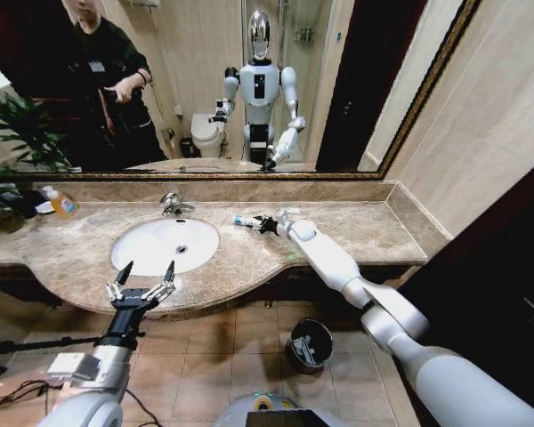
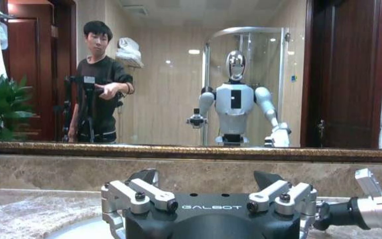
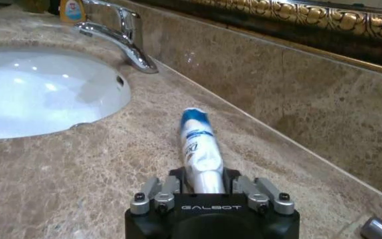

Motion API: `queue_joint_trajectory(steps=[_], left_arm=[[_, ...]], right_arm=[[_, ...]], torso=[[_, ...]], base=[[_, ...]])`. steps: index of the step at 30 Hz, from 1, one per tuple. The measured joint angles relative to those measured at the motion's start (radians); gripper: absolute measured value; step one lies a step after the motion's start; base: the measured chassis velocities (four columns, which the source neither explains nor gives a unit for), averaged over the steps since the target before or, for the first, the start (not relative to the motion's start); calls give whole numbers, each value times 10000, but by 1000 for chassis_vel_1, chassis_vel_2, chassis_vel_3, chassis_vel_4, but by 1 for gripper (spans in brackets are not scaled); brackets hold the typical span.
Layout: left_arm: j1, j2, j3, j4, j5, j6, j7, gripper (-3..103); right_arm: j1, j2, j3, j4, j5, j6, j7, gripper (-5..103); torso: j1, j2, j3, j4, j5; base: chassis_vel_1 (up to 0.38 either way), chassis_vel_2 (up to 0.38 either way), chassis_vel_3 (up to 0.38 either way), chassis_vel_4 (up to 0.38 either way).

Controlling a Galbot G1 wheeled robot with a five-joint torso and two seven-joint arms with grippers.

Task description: Pick up the trash from the sink and place it in the trash bin.

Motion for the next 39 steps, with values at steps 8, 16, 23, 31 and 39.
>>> queue_joint_trajectory(steps=[8,16,23,31,39], left_arm=[[0,0,0,0,0,0,0,100],[0,0,0,-1,0,0,1,100],[0,0,0,0,0,0,-1,100],[0,0,0,0,0,-1,-1,100],[0,0,0,-1,0,-1,3,100]], right_arm=[[-410,-233,85,758,377,-3,701,25],[-2042,-1006,651,3261,1539,-158,2394,25],[-3382,-1643,1169,5304,2324,-101,3711,25],[-4851,-2148,2138,7149,2701,114,4865,25],[-7380,-2890,3414,8917,2660,646,5018,25]], torso=[[0,0,0,0,0],[0,0,0,0,2],[-1,0,-1,0,0],[-1,0,-1,1,2],[-2,1,-2,-2,1]], base=[[0,0,0,0],[0,0,0,0],[0,0,0,0],[0,0,0,0],[0,0,0,0]])
